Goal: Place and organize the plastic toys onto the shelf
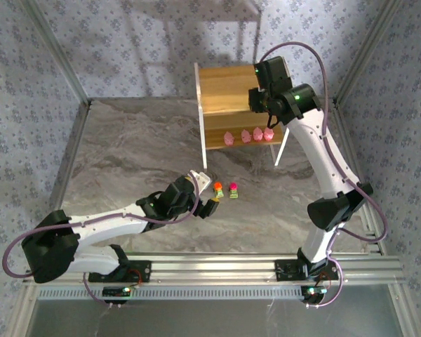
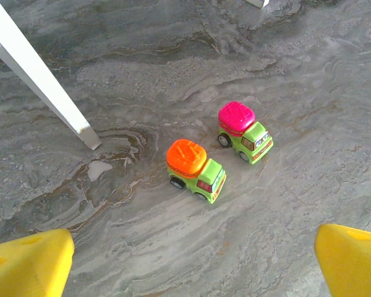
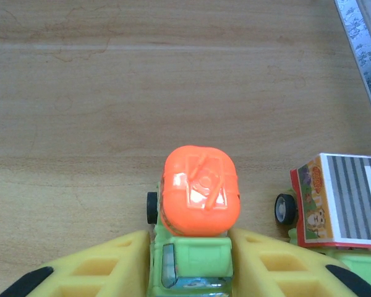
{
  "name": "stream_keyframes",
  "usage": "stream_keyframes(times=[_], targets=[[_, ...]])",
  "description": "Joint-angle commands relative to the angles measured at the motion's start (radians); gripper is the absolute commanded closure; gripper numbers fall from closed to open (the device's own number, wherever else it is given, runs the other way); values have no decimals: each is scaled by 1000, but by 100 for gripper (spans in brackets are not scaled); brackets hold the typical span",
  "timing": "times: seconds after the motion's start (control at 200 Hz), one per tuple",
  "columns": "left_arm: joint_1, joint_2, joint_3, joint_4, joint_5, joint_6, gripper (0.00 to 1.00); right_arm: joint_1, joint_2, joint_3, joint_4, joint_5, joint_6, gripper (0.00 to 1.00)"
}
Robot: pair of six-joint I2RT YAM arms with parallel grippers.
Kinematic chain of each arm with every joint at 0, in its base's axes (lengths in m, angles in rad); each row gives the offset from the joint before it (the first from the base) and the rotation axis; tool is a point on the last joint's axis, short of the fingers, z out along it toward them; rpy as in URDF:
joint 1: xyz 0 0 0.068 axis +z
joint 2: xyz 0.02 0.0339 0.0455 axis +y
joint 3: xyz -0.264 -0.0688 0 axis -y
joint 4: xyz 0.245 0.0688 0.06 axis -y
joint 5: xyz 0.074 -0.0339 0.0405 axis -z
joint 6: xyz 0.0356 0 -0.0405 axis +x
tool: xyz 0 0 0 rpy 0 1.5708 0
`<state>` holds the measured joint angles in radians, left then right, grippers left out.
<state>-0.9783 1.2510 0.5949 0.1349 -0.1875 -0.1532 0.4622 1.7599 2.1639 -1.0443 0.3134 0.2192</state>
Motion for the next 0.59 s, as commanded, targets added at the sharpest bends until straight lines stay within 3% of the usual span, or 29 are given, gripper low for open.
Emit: stream_keyframes(times=[0.0, 0.59], targets=[[-8, -24, 37, 0, -13, 15, 0, -9, 7, -7, -9, -4, -12, 62], [-8, -22, 39, -3, -17, 15, 1, -9, 9, 34, -17, -9, -16, 57]])
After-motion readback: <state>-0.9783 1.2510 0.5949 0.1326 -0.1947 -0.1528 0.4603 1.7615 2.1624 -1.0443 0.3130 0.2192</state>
